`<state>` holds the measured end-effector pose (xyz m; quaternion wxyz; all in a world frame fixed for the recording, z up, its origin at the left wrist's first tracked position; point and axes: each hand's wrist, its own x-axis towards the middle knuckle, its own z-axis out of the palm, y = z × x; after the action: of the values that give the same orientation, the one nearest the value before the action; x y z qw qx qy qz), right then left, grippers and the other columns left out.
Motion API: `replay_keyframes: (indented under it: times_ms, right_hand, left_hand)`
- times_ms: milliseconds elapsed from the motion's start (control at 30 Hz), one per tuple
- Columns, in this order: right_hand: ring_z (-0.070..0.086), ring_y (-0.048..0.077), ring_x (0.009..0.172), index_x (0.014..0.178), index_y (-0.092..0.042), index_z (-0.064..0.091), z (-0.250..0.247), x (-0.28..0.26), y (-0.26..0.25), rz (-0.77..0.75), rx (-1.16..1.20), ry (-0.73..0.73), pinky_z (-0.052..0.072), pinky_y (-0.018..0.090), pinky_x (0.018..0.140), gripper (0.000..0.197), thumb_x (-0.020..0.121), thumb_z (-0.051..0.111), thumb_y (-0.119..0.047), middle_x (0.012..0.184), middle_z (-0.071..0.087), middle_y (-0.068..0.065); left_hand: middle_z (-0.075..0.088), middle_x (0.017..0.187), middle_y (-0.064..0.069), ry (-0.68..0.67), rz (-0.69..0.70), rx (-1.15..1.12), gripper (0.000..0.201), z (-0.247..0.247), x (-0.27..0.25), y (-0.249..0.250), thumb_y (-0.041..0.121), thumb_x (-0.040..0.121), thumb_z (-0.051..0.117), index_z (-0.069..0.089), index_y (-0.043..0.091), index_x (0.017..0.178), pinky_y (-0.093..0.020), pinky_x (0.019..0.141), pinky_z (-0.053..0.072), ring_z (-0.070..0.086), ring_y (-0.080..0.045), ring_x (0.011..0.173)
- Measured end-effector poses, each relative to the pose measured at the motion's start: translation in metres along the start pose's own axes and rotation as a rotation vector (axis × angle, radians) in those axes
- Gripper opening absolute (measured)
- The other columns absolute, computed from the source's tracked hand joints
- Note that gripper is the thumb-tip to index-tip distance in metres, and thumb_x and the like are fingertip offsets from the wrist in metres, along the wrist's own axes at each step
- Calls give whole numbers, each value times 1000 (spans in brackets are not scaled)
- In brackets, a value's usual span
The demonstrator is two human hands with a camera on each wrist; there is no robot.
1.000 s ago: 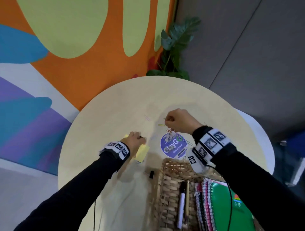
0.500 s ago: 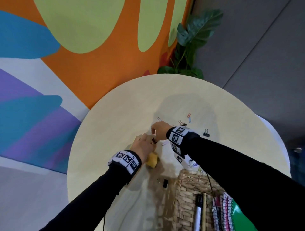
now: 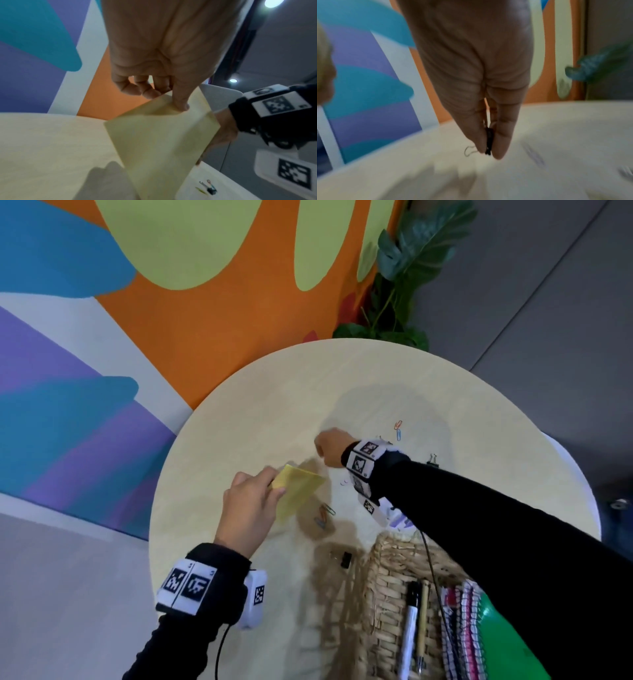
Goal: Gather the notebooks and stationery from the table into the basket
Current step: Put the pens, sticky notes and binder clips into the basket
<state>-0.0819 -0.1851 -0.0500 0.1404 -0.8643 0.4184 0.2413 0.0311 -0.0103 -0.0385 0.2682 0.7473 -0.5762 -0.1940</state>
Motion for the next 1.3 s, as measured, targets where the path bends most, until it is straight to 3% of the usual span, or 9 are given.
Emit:
replay_keyframes:
  times_ms: [100, 233, 367, 600, 733, 900, 1033, 1200, 1300]
  right_hand:
    - [59, 31, 110, 110, 0, 65, -38, -54, 12, -20, 145, 153, 49, 33, 89, 25, 88, 52, -2, 117, 65, 15]
    - [60, 19, 85, 90, -9, 71, -43, -160, 31, -37, 285, 286, 38, 22, 69, 22, 82, 54, 0, 90, 70, 3]
    - [56, 11, 73, 80, -17, 71, 10, -238, 31, -60, 326, 25, 36, 19, 56, 12, 77, 62, -9, 79, 69, -2]
    - [61, 27, 71, 84, 1, 70, 126, -247, -5, -149, 288, -406, 42, 25, 57, 8, 82, 63, -2, 86, 71, 19]
    - [35, 22, 52, 73, -7, 45, 148, -240, -21, -118, 188, -448, 30, 26, 47, 20, 91, 52, -1, 62, 39, 6]
    - [53, 25, 75, 88, -3, 58, 148, -245, -19, -79, 114, -616, 49, 20, 69, 14, 96, 51, -11, 85, 54, 15]
    - [48, 32, 126, 139, -6, 42, 146, -271, 7, -128, 85, -537, 44, 39, 102, 53, 92, 57, -26, 142, 46, 13]
    - [62, 31, 95, 111, -8, 62, 125, -315, 45, -167, 195, -321, 48, 36, 74, 31, 85, 61, -25, 106, 66, 13]
    - [60, 21, 84, 103, -10, 63, 122, -333, 69, -116, 294, -200, 48, 34, 70, 26, 84, 62, -27, 89, 66, 1]
  left_hand:
    - [55, 63, -4, 37, -39, -77, 6, -1, -17, 11, 21, 89, 60, 61, 16, 90, -32, 57, 31, 51, -28, 70]
    - [66, 69, -2, 59, -98, -210, 8, -3, -34, 33, 24, 88, 62, 65, 19, 92, -27, 62, 43, 58, -22, 66]
    - [67, 67, 10, -3, -67, -246, 5, -8, -41, 63, 27, 86, 63, 65, 25, 90, -16, 63, 43, 58, -1, 58]
    - [61, 72, 2, -197, 127, -56, 19, 1, -54, 128, 30, 84, 65, 68, 15, 94, -29, 68, 40, 59, -23, 72]
    - [67, 86, -4, -356, 196, 121, 26, 23, -70, 147, 32, 84, 61, 65, 10, 97, -34, 71, 42, 61, -27, 87]
    - [63, 103, -16, -470, 222, 359, 18, 51, -90, 157, 20, 89, 56, 57, 5, 98, -38, 73, 45, 61, -35, 97]
    - [61, 109, -19, -476, 197, 449, 19, 57, -90, 167, 8, 90, 53, 54, 2, 108, -35, 68, 41, 61, -37, 99]
    - [58, 97, -17, -529, 179, 421, 49, 69, -89, 177, -9, 84, 41, 35, 10, 129, -38, 65, 43, 51, -33, 80]
    - [60, 113, -17, -611, 199, 507, 39, 82, -92, 180, -9, 85, 43, 47, 3, 123, -37, 75, 48, 59, -34, 98]
